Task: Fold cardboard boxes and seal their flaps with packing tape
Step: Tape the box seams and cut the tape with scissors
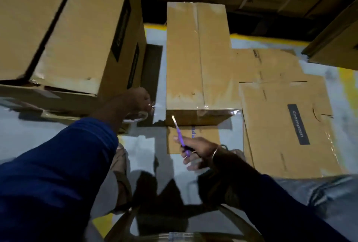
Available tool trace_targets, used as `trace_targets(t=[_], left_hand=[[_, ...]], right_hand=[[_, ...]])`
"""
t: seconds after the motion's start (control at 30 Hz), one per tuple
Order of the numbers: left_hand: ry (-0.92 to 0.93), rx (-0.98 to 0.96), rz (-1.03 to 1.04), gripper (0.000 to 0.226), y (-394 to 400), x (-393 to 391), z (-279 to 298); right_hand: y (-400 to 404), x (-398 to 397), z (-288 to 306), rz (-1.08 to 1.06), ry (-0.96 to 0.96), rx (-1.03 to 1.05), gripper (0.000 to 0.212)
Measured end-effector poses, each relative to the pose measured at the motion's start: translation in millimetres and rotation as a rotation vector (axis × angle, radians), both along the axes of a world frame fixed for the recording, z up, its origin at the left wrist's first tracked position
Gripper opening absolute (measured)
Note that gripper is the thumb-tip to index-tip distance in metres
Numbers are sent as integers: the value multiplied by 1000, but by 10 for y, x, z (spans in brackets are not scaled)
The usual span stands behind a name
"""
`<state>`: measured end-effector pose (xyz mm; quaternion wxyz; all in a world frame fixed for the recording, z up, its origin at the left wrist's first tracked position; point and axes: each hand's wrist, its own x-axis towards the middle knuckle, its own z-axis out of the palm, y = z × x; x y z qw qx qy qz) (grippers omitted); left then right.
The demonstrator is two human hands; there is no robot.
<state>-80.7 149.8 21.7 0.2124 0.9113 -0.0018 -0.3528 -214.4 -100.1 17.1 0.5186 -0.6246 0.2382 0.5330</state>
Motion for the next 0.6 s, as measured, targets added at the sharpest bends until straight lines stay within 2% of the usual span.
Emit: trace_targets(t=[0.07, 0.17, 0.37, 0.47, 0.6], left_hand=[[15, -22, 19, 11, -4, 28, -12], [31, -13, 1, 12, -8, 74, -49], [50, -30, -31, 17, 57, 125, -146], [38, -42, -65, 12, 73, 131, -172], [73, -59, 0, 14, 64, 164, -206]], right_hand=[[245, -83, -158, 30, 108, 63, 71], [508, -70, -244, 5, 192, 151, 64], [760, 148, -409, -140, 139, 179, 82], [803, 245, -466, -175, 106, 181, 77], [829, 327, -504, -199, 92, 187, 70]])
